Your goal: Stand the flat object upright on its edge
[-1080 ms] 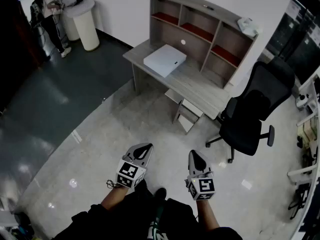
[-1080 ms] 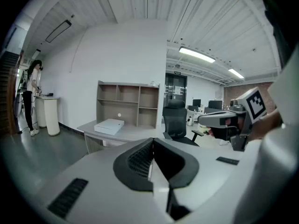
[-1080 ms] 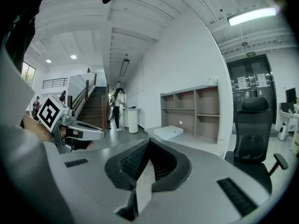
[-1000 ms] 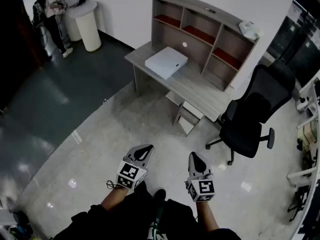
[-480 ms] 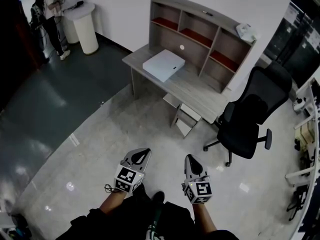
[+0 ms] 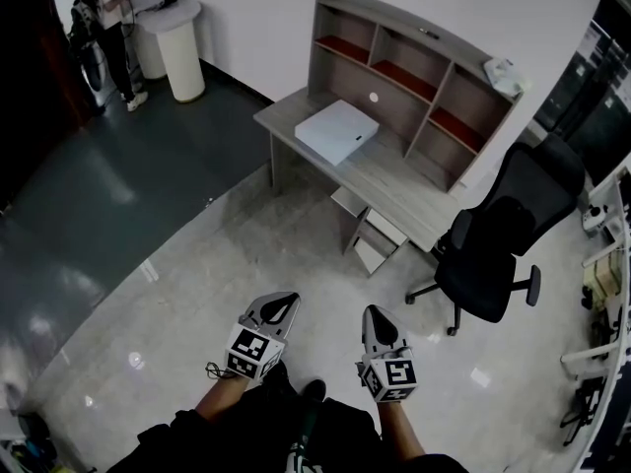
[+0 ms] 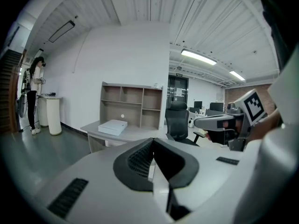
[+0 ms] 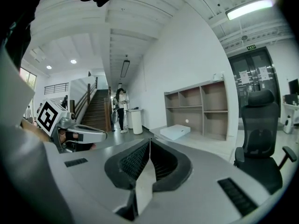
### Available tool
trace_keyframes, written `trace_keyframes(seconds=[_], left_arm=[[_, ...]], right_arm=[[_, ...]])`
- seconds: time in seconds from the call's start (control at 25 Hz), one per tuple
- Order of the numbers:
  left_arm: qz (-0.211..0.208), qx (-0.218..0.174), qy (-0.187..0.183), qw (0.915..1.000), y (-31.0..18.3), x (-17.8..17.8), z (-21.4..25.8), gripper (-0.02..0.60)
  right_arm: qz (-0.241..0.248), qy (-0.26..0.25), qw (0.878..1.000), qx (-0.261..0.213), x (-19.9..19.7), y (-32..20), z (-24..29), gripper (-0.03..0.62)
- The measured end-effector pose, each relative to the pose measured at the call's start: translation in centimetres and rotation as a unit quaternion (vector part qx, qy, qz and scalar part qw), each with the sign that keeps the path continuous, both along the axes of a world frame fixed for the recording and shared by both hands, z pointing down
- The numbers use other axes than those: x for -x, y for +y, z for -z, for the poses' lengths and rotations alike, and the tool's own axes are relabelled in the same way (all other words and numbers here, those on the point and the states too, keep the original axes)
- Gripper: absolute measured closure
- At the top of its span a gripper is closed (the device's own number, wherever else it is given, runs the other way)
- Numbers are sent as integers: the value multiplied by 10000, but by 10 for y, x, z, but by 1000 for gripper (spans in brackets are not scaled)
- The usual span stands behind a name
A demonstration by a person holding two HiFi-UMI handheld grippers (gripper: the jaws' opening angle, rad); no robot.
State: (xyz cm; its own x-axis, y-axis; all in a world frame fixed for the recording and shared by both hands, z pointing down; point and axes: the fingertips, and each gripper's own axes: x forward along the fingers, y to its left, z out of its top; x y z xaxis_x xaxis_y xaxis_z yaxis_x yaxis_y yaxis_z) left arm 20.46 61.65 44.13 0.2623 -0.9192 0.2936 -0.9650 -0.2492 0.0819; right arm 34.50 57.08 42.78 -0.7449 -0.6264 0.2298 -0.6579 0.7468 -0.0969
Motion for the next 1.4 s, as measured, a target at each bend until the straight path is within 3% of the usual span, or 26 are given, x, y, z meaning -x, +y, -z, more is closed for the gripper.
trace_keyframes(seconds=[0.64, 1.4], left_arm=[[-28, -25, 260, 9997, -24, 73, -9, 571], [-256, -128, 202, 9994, -84, 107, -7, 571]], right_arm=[[-38, 59, 10000, -21, 79, -23, -1, 560], [-149, -86, 9999, 8, 123, -66, -2, 560]])
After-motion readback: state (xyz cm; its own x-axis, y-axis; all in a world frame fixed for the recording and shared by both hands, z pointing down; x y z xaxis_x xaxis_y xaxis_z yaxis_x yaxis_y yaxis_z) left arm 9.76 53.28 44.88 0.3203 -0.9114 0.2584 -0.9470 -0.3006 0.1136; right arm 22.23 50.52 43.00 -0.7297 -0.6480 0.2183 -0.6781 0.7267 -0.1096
